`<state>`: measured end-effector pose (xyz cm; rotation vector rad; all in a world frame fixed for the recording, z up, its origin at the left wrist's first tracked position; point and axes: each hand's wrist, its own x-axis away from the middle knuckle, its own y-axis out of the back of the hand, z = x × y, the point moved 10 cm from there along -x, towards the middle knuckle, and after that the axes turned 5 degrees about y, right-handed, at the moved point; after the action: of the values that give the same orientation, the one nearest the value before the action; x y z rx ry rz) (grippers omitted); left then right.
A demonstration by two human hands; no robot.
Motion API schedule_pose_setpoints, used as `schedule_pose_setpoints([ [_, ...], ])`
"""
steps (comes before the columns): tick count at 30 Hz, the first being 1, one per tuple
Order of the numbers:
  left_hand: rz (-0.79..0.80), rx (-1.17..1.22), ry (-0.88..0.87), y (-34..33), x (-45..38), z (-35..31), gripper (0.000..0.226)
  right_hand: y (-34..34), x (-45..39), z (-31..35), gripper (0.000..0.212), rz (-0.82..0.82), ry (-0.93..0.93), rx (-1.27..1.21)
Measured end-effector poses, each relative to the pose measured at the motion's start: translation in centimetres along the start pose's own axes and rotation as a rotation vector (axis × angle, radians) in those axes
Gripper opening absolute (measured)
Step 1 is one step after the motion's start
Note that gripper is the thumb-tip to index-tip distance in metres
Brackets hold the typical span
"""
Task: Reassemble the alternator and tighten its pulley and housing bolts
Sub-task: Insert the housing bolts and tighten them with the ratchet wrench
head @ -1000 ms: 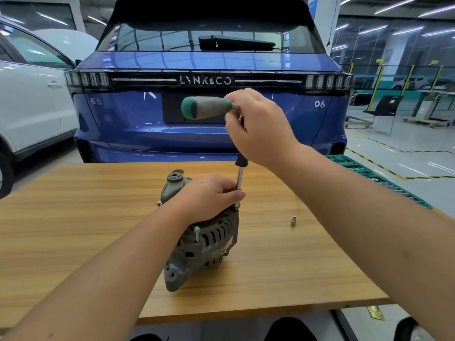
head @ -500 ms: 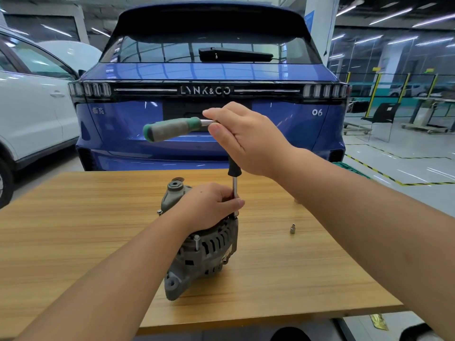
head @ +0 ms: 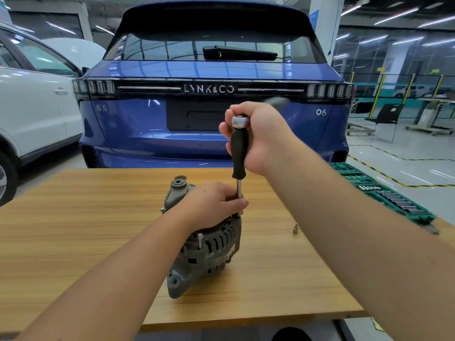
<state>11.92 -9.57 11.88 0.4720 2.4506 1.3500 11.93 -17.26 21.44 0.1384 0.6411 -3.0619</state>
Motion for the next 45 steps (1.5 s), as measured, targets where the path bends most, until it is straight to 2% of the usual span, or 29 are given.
schedule_pose_setpoints([
  [1, -0.001, -0.017, 0.005, 0.0, 0.0, 0.0, 0.024, 0.6, -0.2, 0.2, 0.007, -0.084, 0.107, -0.049],
  [3, 0.002, -0.041, 0.013, -0.1, 0.0, -0.1, 0.024, 1.7, 1.0, 2.8, 0.015, -0.186, 0.522, 0.095],
  [5, 0.006, -0.042, 0.012, -0.1, 0.0, -0.1, 0.027, -0.1, 4.2, 5.4, 0.017, -0.138, 1.039, 0.587],
  [6, 0.005, -0.032, 0.015, 0.0, 0.1, -0.1, 0.028, -1.9, 5.5, 5.3, 0.011, -0.085, 1.224, 0.867],
  [8, 0.006, -0.007, 0.025, 0.1, 0.2, -0.1, 0.028, -4.1, 6.4, 4.4, 0.006, -0.034, 1.403, 1.222],
  [10, 0.006, 0.011, 0.023, 0.1, 0.3, -0.1, 0.027, -5.0, 6.3, 4.2, 0.007, -0.011, 1.4, 1.328],
  [18, -0.003, -0.011, 0.008, 0.1, 0.2, -0.3, 0.029, -3.7, 5.2, 4.1, 0.051, 0.111, 1.176, 1.315],
  [22, -0.001, -0.03, 0.015, 0.0, 0.1, -0.1, 0.028, -3.8, 5.7, 4.5, 0.035, 0.15, 1.188, 1.299],
  [25, 0.003, -0.009, 0.011, 0.0, 0.1, -0.1, 0.027, -4.7, 5.7, 4.8, 0.031, 0.167, 1.155, 1.403],
  [27, 0.005, 0.005, 0.003, 0.0, 0.2, -0.1, 0.027, -5.0, 4.3, 5.4, 0.035, 0.095, 0.989, 1.597],
  [29, 0.006, 0.002, -0.005, 0.0, 0.3, -0.1, 0.025, -4.7, 2.5, 6.1, 0.037, 0.056, 0.709, 1.716],
  [30, 0.008, 0.001, -0.006, 0.0, 0.4, -0.2, 0.024, -4.3, 1.9, 6.1, 0.033, 0.076, 0.562, 1.65],
  [31, 0.011, 0.002, -0.004, 0.0, 0.4, -0.1, 0.024, -3.9, 1.3, 6.0, 0.027, 0.1, 0.423, 1.484],
  [34, 0.007, 0.019, 0.012, 0.1, 0.4, 0.0, 0.024, -1.9, 1.0, 3.6, 0.009, 0.104, 0.05, 0.79],
  [37, 0.004, 0.011, 0.029, 0.1, 0.3, 0.1, 0.024, -1.1, 1.1, 0.8, 0.018, 0.095, -0.064, 0.303],
  [39, 0.008, -0.006, 0.033, 0.0, 0.2, 0.0, 0.021, -0.2, 0.6, -0.3, 0.026, 0.017, -0.022, 0.079],
  [41, 0.01, -0.018, 0.035, -0.1, 0.1, 0.0, 0.02, 0.8, 0.6, 0.4, 0.021, -0.073, 0.169, 0.058],
  [43, 0.016, -0.015, 0.041, -0.1, 0.2, 0.0, 0.022, 0.8, 2.2, 3.6, 0.01, -0.105, 0.603, 0.336],
  [45, 0.012, -0.012, 0.037, 0.0, 0.2, 0.0, 0.024, -1.3, 5.2, 5.6, 0.014, -0.059, 1.073, 0.813],
])
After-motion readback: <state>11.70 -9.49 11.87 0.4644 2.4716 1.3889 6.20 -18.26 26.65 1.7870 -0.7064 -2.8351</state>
